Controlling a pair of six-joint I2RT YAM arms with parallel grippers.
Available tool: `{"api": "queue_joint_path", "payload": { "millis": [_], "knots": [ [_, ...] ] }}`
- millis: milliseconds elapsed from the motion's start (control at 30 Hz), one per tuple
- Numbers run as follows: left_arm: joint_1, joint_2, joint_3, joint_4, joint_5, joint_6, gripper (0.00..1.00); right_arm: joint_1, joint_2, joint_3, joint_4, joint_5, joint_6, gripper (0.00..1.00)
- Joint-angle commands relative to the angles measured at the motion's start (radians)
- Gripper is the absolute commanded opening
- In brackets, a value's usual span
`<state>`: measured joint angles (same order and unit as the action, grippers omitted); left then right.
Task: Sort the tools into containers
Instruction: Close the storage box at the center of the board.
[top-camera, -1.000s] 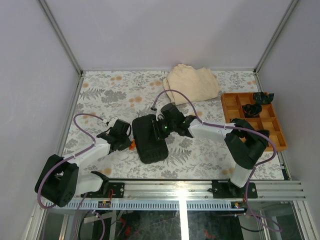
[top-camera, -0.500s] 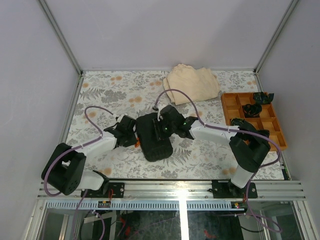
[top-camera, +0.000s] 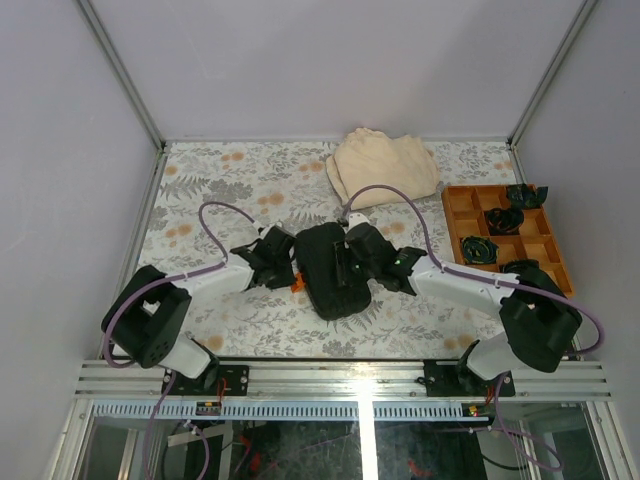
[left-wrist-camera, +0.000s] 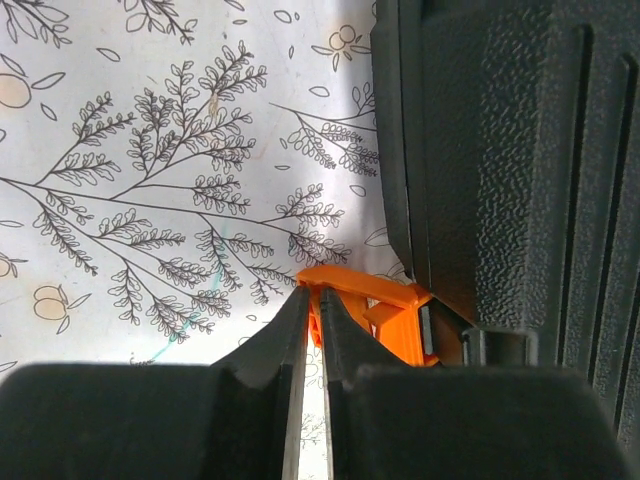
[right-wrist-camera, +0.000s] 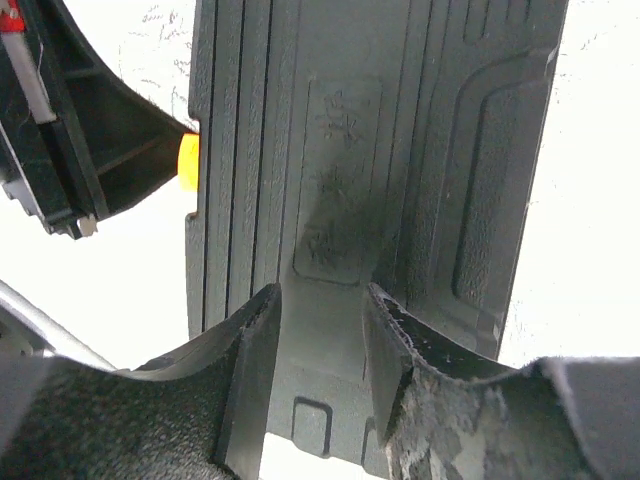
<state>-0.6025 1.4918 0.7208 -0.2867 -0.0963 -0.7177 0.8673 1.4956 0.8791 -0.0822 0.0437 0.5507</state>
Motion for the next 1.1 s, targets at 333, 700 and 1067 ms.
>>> {"api": "queue_joint_path", "payload": {
  "millis": [333, 700, 1067],
  "knots": [
    [0.010, 0.075, 0.096, -0.078, -0.088, 0.017, 0.05, -0.021, -0.186, 0.052, -0.223, 0.049, -0.161, 0.50],
    [0.083, 0.033, 0.106, -0.144, -0.131, 0.036, 0.05, -0.111, -0.116, 0.088, -0.136, 0.022, -0.176, 0.79],
    [0.090, -0.039, 0.087, -0.146, -0.119, 0.034, 0.16, -0.162, 0.057, 0.113, 0.007, -0.170, -0.082, 0.83]
  ]
}}
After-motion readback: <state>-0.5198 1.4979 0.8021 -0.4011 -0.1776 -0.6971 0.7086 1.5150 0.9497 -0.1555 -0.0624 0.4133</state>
